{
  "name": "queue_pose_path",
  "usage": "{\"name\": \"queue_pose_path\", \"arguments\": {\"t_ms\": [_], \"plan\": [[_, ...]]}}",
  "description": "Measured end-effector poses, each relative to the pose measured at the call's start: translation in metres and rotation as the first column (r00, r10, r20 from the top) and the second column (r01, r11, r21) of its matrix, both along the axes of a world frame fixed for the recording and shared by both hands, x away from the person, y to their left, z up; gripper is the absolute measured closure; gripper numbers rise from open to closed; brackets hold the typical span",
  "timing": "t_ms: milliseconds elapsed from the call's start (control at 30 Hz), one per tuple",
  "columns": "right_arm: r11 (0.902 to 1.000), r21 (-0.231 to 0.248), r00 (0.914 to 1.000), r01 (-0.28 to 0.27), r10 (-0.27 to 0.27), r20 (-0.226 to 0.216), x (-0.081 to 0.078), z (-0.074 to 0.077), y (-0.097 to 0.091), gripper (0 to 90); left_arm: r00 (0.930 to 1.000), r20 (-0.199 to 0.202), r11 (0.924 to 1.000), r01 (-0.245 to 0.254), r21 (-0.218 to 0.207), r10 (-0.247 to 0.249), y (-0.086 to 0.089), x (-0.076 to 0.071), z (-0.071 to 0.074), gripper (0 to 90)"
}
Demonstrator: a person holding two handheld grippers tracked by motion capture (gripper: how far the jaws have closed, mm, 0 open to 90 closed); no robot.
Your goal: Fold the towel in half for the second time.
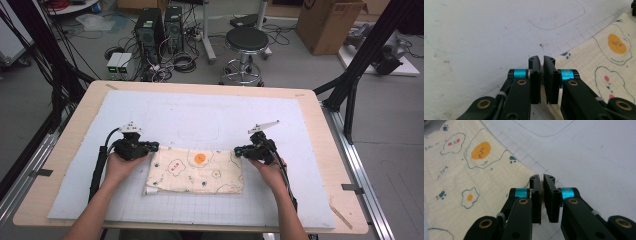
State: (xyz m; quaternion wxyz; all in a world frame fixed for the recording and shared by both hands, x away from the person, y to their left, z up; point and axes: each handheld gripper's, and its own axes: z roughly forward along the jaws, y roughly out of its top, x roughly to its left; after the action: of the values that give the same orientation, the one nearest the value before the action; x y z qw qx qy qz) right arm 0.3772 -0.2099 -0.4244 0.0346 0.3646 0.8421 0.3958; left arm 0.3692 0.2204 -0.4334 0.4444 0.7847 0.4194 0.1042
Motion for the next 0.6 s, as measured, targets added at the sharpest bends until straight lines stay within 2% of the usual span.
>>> {"name": "queue_pose_path", "arguments": {"t_ms": [33, 133, 267, 300, 333, 433, 500, 600], "plan": [[1.0000, 0.005, 1.0000, 0.003, -0.003, 0.001, 0.001, 0.002, 0.000, 85.2, 1.0000, -0.006, 1.0000, -0.003, 0.000, 0.003, 0.000, 0.002, 0.001, 84.2], [0.9998, 0.008, 0.9998, 0.016, -0.016, 0.008, 0.006, 0.008, 0.000, 85.3, 0.9996, 0.013, 0.9996, -0.026, -0.014, 0.026, -0.002, 0.007, 0.007, 84.2], [0.9992, 0.017, 0.9992, 0.035, -0.036, 0.019, 0.013, 0.016, -0.002, 85.2, 0.9990, 0.025, 0.9993, -0.038, 0.000, 0.038, -0.004, 0.015, 0.015, 84.3], [0.9991, 0.021, 0.9991, 0.036, -0.037, 0.023, 0.016, 0.017, -0.003, 85.3, 0.9983, 0.031, 0.9987, -0.049, -0.015, 0.050, -0.005, 0.018, 0.018, 84.3], [0.9986, 0.024, 0.9987, 0.047, -0.047, 0.019, 0.019, 0.020, -0.003, 85.2, 0.9983, 0.023, 0.9985, -0.053, -0.009, 0.054, -0.005, 0.020, 0.019, 84.3], [0.9973, 0.029, 0.9970, 0.068, -0.069, 0.035, 0.026, 0.024, -0.004, 85.3, 0.9964, 0.041, 0.9971, -0.073, -0.017, 0.074, -0.007, 0.026, 0.023, 84.2], [0.9956, 0.037, 0.9955, 0.086, -0.087, 0.037, 0.029, 0.025, -0.004, 85.3, 0.9947, 0.036, 0.9949, -0.095, -0.034, 0.096, -0.007, 0.029, 0.023, 84.2], [0.9934, 0.044, 0.9940, 0.106, -0.107, 0.023, 0.036, 0.019, -0.006, 85.2, 0.9934, 0.037, 0.9940, -0.108, -0.021, 0.108, -0.009, 0.032, 0.021, 84.3]]}}
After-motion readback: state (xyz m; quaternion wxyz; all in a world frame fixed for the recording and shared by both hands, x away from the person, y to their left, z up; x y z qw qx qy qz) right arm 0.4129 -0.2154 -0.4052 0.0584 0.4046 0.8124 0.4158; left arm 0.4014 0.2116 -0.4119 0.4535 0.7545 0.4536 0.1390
